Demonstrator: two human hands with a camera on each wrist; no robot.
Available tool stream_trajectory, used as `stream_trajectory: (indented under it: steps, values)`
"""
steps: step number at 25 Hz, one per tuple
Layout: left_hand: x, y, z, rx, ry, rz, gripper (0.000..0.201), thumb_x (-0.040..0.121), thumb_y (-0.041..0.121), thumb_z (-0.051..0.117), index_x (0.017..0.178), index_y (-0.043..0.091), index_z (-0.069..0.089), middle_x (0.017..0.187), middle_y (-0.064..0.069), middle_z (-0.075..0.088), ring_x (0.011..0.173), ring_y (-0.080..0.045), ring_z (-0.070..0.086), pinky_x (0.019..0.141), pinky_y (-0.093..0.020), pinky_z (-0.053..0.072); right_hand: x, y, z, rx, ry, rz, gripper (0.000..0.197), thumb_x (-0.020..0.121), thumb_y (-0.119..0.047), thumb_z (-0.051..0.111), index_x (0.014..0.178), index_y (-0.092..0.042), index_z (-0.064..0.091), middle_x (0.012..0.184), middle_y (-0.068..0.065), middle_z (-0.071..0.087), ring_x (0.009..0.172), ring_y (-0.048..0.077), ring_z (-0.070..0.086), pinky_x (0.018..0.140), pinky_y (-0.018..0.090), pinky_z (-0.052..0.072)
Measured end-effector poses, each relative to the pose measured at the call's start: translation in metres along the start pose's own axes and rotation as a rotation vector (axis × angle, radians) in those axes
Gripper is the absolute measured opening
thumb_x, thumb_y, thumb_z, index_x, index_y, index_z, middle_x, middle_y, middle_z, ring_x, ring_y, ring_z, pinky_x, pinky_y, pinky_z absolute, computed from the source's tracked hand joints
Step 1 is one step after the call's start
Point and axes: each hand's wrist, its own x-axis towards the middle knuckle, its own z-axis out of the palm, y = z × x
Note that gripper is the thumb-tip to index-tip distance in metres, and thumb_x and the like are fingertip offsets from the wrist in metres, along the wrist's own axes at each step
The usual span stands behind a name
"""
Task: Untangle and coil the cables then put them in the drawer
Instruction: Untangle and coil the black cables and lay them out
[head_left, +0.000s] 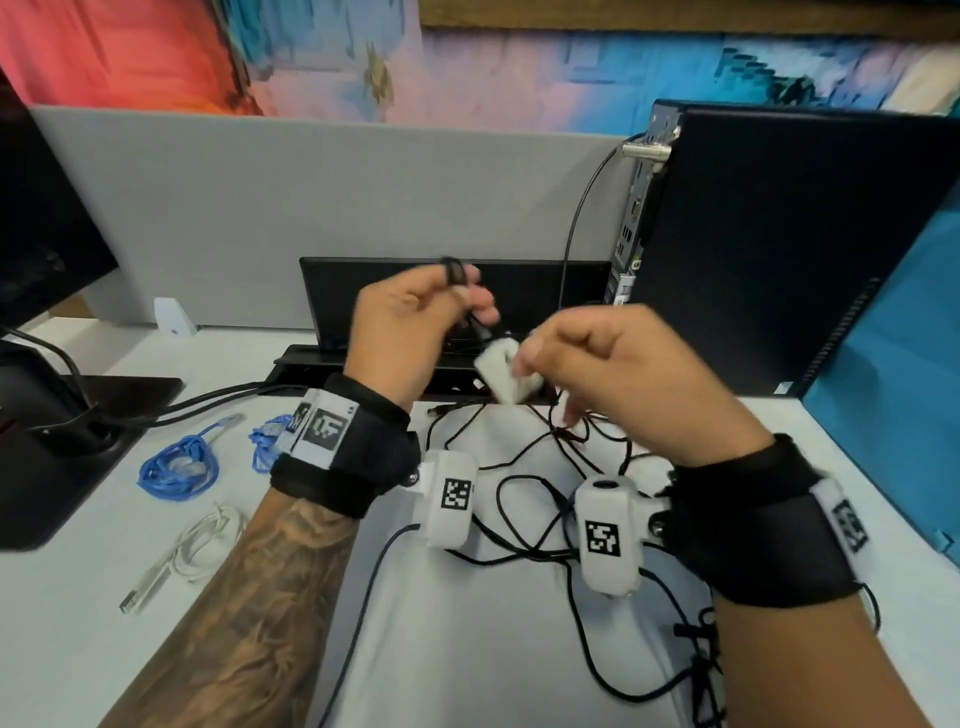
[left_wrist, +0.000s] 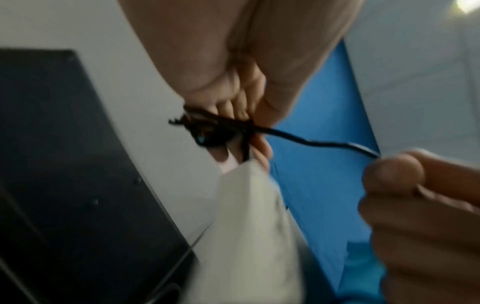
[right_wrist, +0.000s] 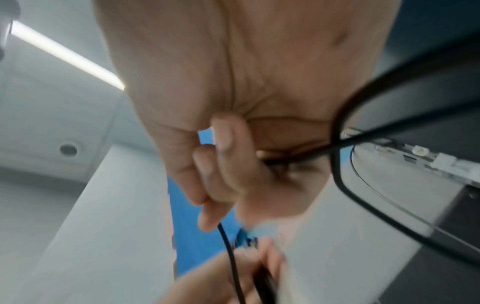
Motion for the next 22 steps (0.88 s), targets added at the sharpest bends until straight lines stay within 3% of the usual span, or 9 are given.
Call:
stream_trajectory:
  steps: [3,6,9,11,13,15,17,19,22]
  values:
    - [-0.015,0.001,0.011,0.244,-0.378,-0.061,0.025,0.102,0.014,0.051,0.098,-0.003,0.068,0.073,-0.009,0.064,0.065,-0.02,0.061,0.07,-0.035,0.051,0.0,0.006,-0.014,-0.077,0.285,-0.111,0.018,0.099,-0.017,0.062,0.085,-0.022,0.073,0.068,-0.014,0.068,0.061,0.002,0.059,0.059,0.011,0.044]
    - [-0.02,0.007,0.017,0.073,-0.586,-0.209,0.035,0.099,0.028,0.046,0.091,-0.001,0.063,0.06,0.0,0.047,0.052,-0.014,0.044,0.071,-0.036,0.05,0.006,0.023,-0.015,-0.166,0.453,-0.135,0.015,0.1,-0.023,0.06,0.093,-0.022,0.073,0.082,-0.005,0.071,0.074,0.01,0.063,0.066,0.022,0.051]
    - [-0.014,0.021,0.01,-0.443,-0.519,-0.369,0.026,0.099,0.023,0.043,0.086,0.004,0.057,0.056,0.006,0.039,0.047,-0.008,0.036,0.065,-0.028,0.052,0.011,0.031,-0.004,-0.112,0.299,-0.096,0.02,0.104,-0.026,0.054,0.1,-0.026,0.073,0.067,-0.023,0.062,0.061,-0.003,0.055,0.059,0.016,0.041]
    - [-0.004,0.029,-0.002,-0.821,-0.428,-0.401,0.024,0.099,0.018,0.04,0.092,0.004,0.057,0.06,0.005,0.041,0.052,-0.008,0.041,0.073,-0.029,0.053,0.012,0.034,0.008,-0.119,0.093,-0.032,0.023,0.106,-0.028,0.049,0.106,-0.029,0.073,0.058,-0.022,0.055,0.054,-0.003,0.05,0.055,0.014,0.039]
    - [0.007,0.03,-0.016,-1.027,-0.248,-0.379,0.02,0.098,0.008,0.039,0.099,-0.001,0.058,0.068,0.0,0.047,0.059,-0.01,0.05,0.084,-0.034,0.054,0.011,0.034,0.022,-0.162,-0.08,0.035,0.025,0.106,-0.031,0.047,0.11,-0.031,0.072,0.059,-0.014,0.052,0.053,0.0,0.048,0.052,0.023,0.048]
    - [0.015,0.025,-0.024,-1.089,-0.052,-0.356,0.018,0.1,0.005,0.041,0.099,-0.001,0.058,0.076,-0.004,0.056,0.066,-0.014,0.06,0.088,-0.039,0.053,0.01,0.029,0.033,-0.206,-0.214,0.09,0.025,0.106,-0.034,0.048,0.105,-0.028,0.073,0.062,-0.008,0.052,0.058,0.004,0.052,0.06,0.033,0.058]
    - [0.019,0.014,-0.024,-0.968,0.12,-0.252,0.019,0.102,0.006,0.042,0.093,0.003,0.058,0.078,-0.005,0.063,0.069,-0.016,0.065,0.086,-0.038,0.053,0.008,0.022,0.04,-0.248,-0.297,0.086,0.029,0.104,-0.035,0.051,0.089,-0.019,0.071,0.062,-0.006,0.055,0.057,0.007,0.053,0.065,0.041,0.061]
    - [0.018,0.002,-0.018,-0.635,0.21,-0.065,0.021,0.102,0.004,0.045,0.089,0.003,0.062,0.078,-0.006,0.065,0.07,-0.018,0.066,0.083,-0.035,0.054,0.005,0.012,0.037,-0.297,-0.296,0.03,0.029,0.102,-0.034,0.054,0.087,-0.017,0.072,0.063,-0.004,0.055,0.057,0.006,0.05,0.065,0.043,0.058]
    - [0.005,-0.004,-0.006,-0.035,0.096,0.107,0.02,0.099,0.003,0.052,0.087,-0.002,0.068,0.085,-0.01,0.069,0.069,-0.018,0.066,0.077,-0.027,0.054,0.004,0.002,0.02,-0.251,-0.089,-0.042,0.019,0.099,-0.03,0.061,0.093,-0.021,0.077,0.066,-0.008,0.061,0.057,0.003,0.052,0.059,0.032,0.053]
